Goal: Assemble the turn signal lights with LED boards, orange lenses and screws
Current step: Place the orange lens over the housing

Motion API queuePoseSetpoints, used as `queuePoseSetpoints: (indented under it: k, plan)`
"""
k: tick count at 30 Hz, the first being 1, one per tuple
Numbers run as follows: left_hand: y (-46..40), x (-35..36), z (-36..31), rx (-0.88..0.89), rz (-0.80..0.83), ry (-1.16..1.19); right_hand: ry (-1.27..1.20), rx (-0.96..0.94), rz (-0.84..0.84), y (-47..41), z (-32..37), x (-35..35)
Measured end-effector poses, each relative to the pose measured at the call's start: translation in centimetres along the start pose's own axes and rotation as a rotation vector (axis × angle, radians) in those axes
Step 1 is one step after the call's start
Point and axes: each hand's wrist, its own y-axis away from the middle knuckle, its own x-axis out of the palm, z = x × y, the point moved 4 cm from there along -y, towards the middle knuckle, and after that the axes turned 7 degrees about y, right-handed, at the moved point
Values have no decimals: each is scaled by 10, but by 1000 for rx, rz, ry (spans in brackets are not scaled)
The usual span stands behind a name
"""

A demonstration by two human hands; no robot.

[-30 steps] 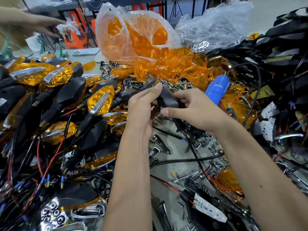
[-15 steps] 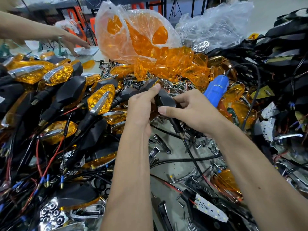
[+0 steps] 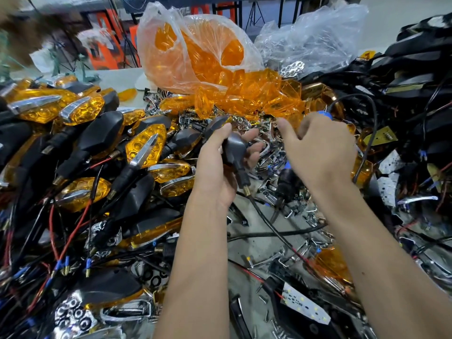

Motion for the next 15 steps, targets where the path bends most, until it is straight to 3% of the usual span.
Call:
queuePoseSetpoints:
  k: [4, 7, 10, 15]
  plan:
    - [1, 0, 3, -60, 22, -83, 242, 200, 257, -4, -29, 18]
    - [1, 1, 8, -74, 10, -161, 183, 223, 232, -7, -34, 24]
    - [2, 1, 13, -78, -10, -160, -147, 337, 263, -14, -46, 26]
    - [-1, 0, 21, -95, -36, -231, -996, 440, 186, -25, -43, 7]
